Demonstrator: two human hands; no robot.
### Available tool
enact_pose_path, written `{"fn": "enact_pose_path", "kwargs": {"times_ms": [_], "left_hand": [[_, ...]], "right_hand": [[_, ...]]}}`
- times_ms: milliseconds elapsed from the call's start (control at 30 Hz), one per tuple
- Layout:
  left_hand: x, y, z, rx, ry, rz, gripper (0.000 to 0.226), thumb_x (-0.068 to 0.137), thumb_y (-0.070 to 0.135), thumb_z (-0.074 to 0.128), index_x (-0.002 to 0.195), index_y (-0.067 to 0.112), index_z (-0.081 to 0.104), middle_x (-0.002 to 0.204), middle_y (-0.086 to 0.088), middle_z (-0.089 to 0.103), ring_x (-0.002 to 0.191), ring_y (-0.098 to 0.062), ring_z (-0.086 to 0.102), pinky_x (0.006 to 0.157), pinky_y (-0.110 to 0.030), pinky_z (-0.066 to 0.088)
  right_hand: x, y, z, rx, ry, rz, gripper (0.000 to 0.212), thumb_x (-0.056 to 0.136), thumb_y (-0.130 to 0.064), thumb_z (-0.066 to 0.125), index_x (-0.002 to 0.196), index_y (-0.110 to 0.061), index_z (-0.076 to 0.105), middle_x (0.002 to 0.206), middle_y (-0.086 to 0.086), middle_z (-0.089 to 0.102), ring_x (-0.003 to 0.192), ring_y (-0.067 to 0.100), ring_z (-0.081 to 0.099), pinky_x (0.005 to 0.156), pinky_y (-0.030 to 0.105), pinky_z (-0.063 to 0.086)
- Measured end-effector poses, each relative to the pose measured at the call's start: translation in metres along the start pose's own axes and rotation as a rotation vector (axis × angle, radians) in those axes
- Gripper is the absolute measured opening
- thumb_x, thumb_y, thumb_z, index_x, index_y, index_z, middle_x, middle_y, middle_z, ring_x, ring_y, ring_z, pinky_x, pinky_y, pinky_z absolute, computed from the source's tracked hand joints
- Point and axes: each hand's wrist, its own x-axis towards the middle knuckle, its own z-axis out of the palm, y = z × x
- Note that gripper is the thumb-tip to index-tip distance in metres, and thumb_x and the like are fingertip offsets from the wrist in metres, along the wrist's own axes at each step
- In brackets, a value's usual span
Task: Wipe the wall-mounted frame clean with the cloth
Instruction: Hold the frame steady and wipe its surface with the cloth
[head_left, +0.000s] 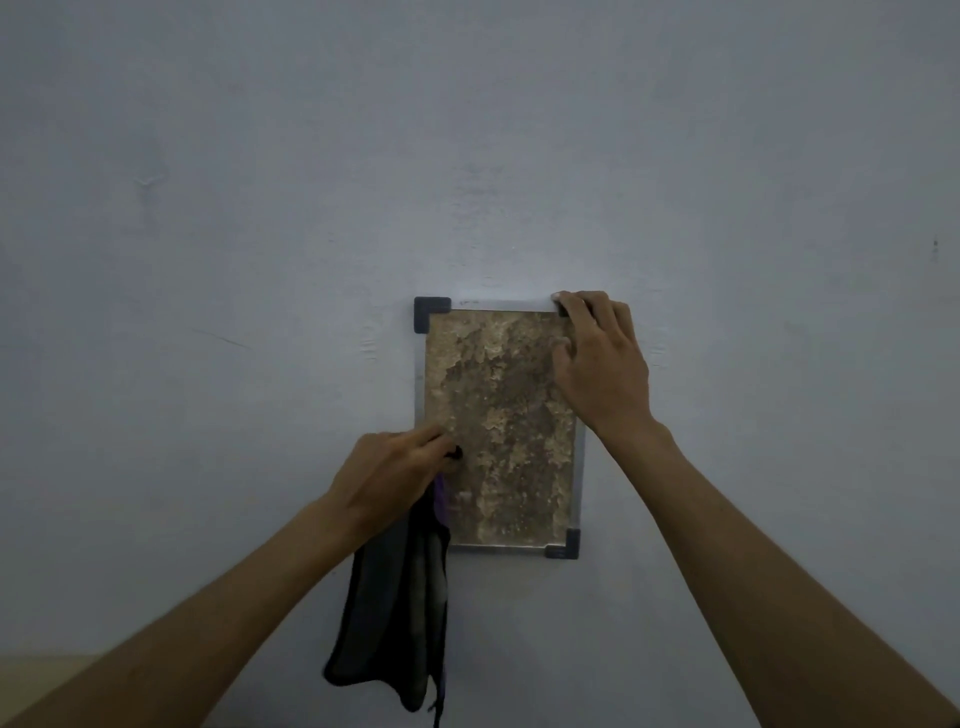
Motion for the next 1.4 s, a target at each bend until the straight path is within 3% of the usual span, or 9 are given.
{"fn": "enact_pose_path", "kwargs": {"times_ms": [133,267,367,467,667,800,967,1267,1400], "left_hand": [[-0.002,-0.008,-0.003,-0.045,0.122,-0.138,0.012,0.097,0.024,0.063,0.102,0.018,0.073,0.095,0.004,0.068,0.06,-0.016,0.064,0.046,-0.032,0.053],[-0.016,0.001,0.01,-0.063,-0.071,-0.008,0.014,0.085,0.014,0.078,0.098,0.017,0.073,0.098,0.002,0.07,0.062,-0.019,0.068,0.046,-0.033,0.056],[-0.008,-0.011,0.002,-0.074,0.008,-0.06,0.012,0.094,0.024,0.065,0.098,0.017,0.075,0.098,0.003,0.07,0.062,-0.017,0.067,0.047,-0.033,0.056],[-0.003,-0.014,-0.003,-0.116,0.141,-0.244,0.021,0.097,0.031,0.06,0.101,0.018,0.076,0.092,0.005,0.068,0.064,-0.015,0.065,0.05,-0.034,0.055],[-0.03,0.035,0.028,-0.151,0.111,-0.624,0.014,0.093,0.028,0.069,0.086,0.016,0.066,0.079,0.003,0.066,0.061,-0.018,0.064,0.048,-0.037,0.052],[-0.035,0.056,0.042,-0.33,0.233,-0.881,0.014,0.093,0.027,0.069,0.085,0.019,0.061,0.075,0.007,0.067,0.059,-0.01,0.061,0.049,-0.037,0.052],[0.0,0.049,0.03,-0.351,0.411,-0.888,0.01,0.094,0.023,0.069,0.089,0.016,0.064,0.077,0.004,0.067,0.063,-0.012,0.062,0.054,-0.033,0.053],[-0.053,0.078,0.061,-0.31,0.265,-0.875,0.007,0.096,0.021,0.067,0.091,0.019,0.061,0.084,0.005,0.065,0.064,-0.015,0.063,0.051,-0.037,0.053],[-0.037,0.069,0.055,-0.28,0.329,-0.835,0.008,0.094,0.019,0.07,0.09,0.017,0.064,0.081,0.004,0.065,0.061,-0.011,0.059,0.049,-0.031,0.051]], "right_hand": [[0.0,0.0,0.001,0.0,-0.003,-0.001,0.047,0.093,-0.012,0.057,0.14,-0.016,0.053,0.134,-0.002,0.051,0.128,0.02,0.041,0.074,0.036,0.057],[-0.001,-0.001,0.0,-0.008,-0.011,0.003,0.048,0.094,-0.013,0.056,0.141,-0.017,0.052,0.135,-0.001,0.051,0.129,0.02,0.04,0.076,0.036,0.055],[0.0,-0.001,-0.001,-0.01,-0.007,0.001,0.048,0.093,-0.012,0.057,0.141,-0.017,0.052,0.135,-0.001,0.05,0.129,0.02,0.04,0.076,0.036,0.055],[0.0,-0.001,0.0,-0.014,-0.009,0.0,0.047,0.093,-0.012,0.057,0.14,-0.016,0.053,0.135,-0.001,0.051,0.129,0.021,0.041,0.077,0.036,0.056],[-0.001,-0.002,0.001,-0.016,-0.009,-0.001,0.047,0.094,-0.012,0.056,0.14,-0.014,0.052,0.136,0.003,0.05,0.129,0.025,0.041,0.084,0.039,0.054],[0.0,-0.001,-0.002,-0.022,-0.021,-0.018,0.048,0.093,-0.011,0.057,0.141,-0.014,0.052,0.136,0.002,0.05,0.129,0.024,0.041,0.084,0.038,0.053],[-0.001,0.002,-0.001,-0.013,-0.011,-0.017,0.049,0.093,-0.012,0.059,0.141,-0.015,0.052,0.136,0.0,0.051,0.129,0.022,0.041,0.08,0.037,0.055],[-0.002,0.0,0.001,-0.01,0.006,-0.018,0.049,0.092,-0.012,0.058,0.14,-0.014,0.053,0.136,0.002,0.051,0.129,0.023,0.042,0.081,0.037,0.054],[-0.001,0.001,0.001,-0.003,0.014,-0.014,0.049,0.092,-0.012,0.058,0.141,-0.015,0.053,0.136,0.001,0.051,0.129,0.022,0.041,0.079,0.037,0.055]]}}
